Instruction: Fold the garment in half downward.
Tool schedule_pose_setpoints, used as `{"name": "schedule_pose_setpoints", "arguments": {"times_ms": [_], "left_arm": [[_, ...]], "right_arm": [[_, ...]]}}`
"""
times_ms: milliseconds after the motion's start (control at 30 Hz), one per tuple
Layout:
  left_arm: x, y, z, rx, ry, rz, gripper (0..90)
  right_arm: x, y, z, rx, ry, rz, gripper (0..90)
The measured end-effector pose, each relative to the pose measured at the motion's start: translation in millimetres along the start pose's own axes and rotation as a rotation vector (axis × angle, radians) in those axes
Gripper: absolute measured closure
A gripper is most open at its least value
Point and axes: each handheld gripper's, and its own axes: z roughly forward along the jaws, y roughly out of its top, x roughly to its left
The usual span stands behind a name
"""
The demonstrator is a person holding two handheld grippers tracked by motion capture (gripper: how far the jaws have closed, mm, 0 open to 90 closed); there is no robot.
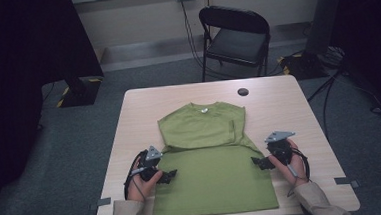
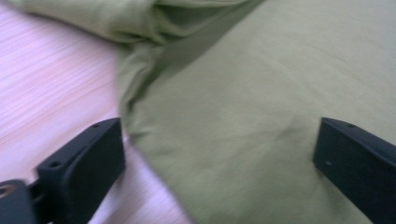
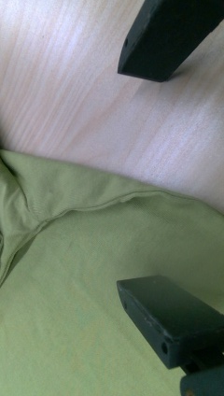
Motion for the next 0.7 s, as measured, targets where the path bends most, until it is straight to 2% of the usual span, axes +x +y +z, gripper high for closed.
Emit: {"name": "schedule_pose_setpoints", "arguments": {"times_ms": [67, 167, 200, 300, 367, 433, 467, 500, 533, 600, 633, 700], "left_arm": [[6.1, 1.4, -4.5, -0.027, 0.025, -0.054, 2.4], [14.7, 5.7, -7.1, -0.046, 0.037, -0.135, 2.1], [16.1, 7.0, -7.1, -0.049, 0.049, -0.144, 2.6], [21.1, 13.1, -5.2, -0.046, 0.09, -0.135, 7.8], [24.7, 17.3, -2.6, -0.048, 0.116, -0.146, 10.1], [27.8, 19.0, 0.9, -0.037, 0.132, -0.141, 16.7], [28.6, 19.4, 2.5, -0.037, 0.135, -0.144, 17.7], [29.5, 20.2, 5.1, -0.036, 0.121, -0.135, 17.8], [29.5, 20.7, 7.1, -0.042, 0.122, -0.127, 21.4], [30.5, 21.1, 11.3, -0.028, 0.119, -0.112, 24.6], [30.4, 20.8, 13.1, -0.029, 0.115, -0.113, 27.1], [29.5, 20.6, 16.4, -0.03, 0.11, -0.094, 27.6]], "right_arm": [[0.0, 0.1, 0.0, 0.0, 0.0, 0.0, 0.0], [0.2, -0.2, -0.8, -0.005, 0.001, 0.005, 1.1], [0.0, 0.1, -1.0, -0.007, 0.006, -0.002, 2.6], [-1.8, 3.0, 0.2, -0.012, 0.003, 0.017, 4.2], [-2.6, 5.9, 0.2, -0.044, -0.015, 0.018, 9.7], [-4.3, 8.7, 1.8, -0.06, -0.021, 0.033, 11.9], [-5.0, 9.6, 2.8, -0.067, -0.015, 0.032, 18.6], [-4.9, 10.3, 3.4, -0.069, -0.007, 0.027, 21.0], [-4.4, 11.8, 4.8, -0.074, -0.018, 0.017, 22.0], [-4.2, 14.3, 7.5, -0.066, -0.014, 0.005, 30.5], [-4.4, 15.2, 9.0, -0.068, -0.019, 0.009, 29.7], [-4.6, 16.2, 10.9, -0.066, -0.021, 0.007, 35.1]]}}
